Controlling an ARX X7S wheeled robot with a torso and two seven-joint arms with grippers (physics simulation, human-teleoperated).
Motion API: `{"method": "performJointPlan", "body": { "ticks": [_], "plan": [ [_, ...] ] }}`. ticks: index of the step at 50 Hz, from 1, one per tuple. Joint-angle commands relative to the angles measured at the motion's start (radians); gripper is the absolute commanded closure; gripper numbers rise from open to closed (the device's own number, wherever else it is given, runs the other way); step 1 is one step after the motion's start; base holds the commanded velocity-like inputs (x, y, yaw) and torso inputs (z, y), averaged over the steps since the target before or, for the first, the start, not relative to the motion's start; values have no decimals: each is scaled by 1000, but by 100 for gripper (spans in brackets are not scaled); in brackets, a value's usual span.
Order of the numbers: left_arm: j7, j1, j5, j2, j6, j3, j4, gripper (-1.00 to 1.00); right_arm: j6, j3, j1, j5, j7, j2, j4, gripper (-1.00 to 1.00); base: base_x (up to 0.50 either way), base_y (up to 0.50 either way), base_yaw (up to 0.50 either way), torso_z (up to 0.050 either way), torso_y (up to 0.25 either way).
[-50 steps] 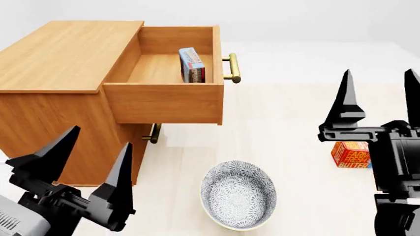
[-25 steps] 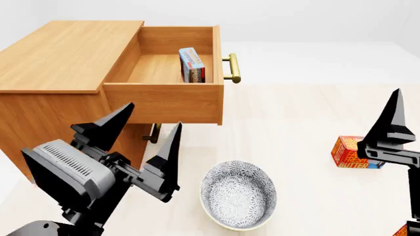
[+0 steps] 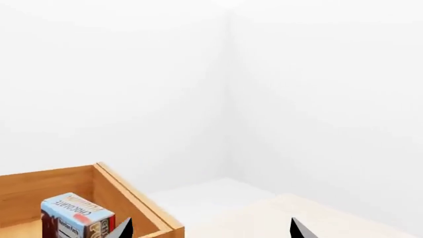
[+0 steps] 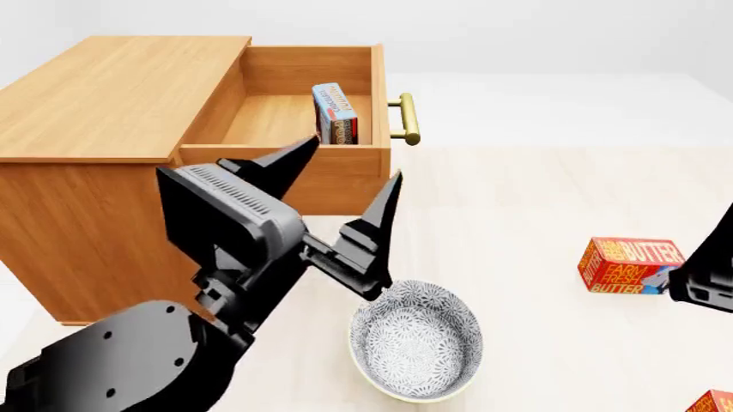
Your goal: Put the chocolate pudding in the top drawer of the cabinet and close it.
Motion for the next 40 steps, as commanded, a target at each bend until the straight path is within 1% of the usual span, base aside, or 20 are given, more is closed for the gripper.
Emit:
{"method": "performJointPlan", "body": {
  "ticks": [1,7,12,19,25,40],
  "plan": [
    [-47,-128,-44,120,-113,8,-40,-100,-36,-9,-31,-12,12,4,24,-100,0,0,0,0,0],
    [-57,-184,-59,192,-161,20,-86,-100,-70,-14,-51,-19,17,28,29,-100,0,0,0,0,0],
    [-55,-222,-68,248,-190,30,-124,-100,-70,-13,-57,-16,16,19,39,-100,0,0,0,0,0],
    [-56,-280,-90,305,-228,30,-170,-100,-54,-9,-58,-2,6,4,51,-100,0,0,0,0,0],
    [-36,-319,-96,362,-248,39,-224,-100,-53,-7,-64,-6,5,4,50,-100,0,0,0,0,0],
    [26,-365,-85,497,-266,67,-398,-100,-36,3,-61,25,-28,-31,76,-100,0,0,0,0,0]
  ]
}}
